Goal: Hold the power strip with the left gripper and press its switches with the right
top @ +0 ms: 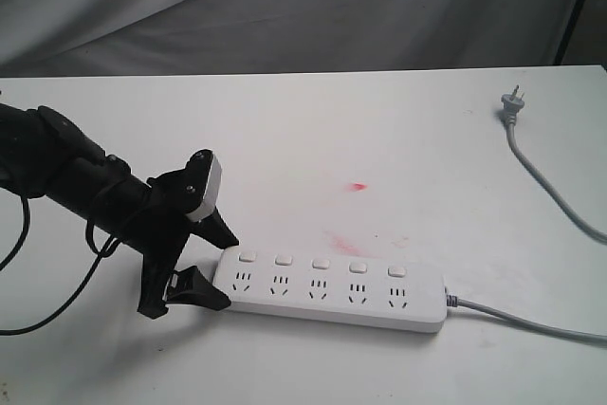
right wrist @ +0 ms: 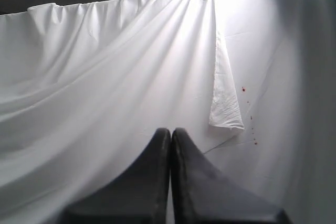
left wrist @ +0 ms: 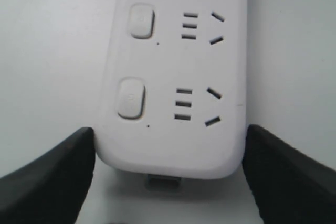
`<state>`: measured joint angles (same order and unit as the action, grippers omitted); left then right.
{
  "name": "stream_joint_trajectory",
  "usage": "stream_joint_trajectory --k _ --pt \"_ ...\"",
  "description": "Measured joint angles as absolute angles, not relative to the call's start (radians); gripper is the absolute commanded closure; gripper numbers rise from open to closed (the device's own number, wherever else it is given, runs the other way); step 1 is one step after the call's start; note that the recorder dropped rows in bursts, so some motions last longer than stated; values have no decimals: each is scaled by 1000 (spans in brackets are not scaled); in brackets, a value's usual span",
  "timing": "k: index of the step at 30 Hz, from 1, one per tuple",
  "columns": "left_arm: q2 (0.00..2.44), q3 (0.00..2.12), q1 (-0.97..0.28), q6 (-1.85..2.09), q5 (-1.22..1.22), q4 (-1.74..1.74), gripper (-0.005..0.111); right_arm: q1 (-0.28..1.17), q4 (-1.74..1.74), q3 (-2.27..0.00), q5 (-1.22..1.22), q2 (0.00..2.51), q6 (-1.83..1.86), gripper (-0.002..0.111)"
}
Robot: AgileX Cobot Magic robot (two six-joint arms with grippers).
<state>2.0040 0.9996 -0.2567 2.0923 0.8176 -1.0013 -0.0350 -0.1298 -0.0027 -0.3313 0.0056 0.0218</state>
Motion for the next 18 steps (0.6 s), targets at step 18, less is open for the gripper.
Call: stream_joint_trajectory --k 18 --pt "2004 1000 -257 2092 818 -1001 107 -35 -141 -111 -227 4 -207 108"
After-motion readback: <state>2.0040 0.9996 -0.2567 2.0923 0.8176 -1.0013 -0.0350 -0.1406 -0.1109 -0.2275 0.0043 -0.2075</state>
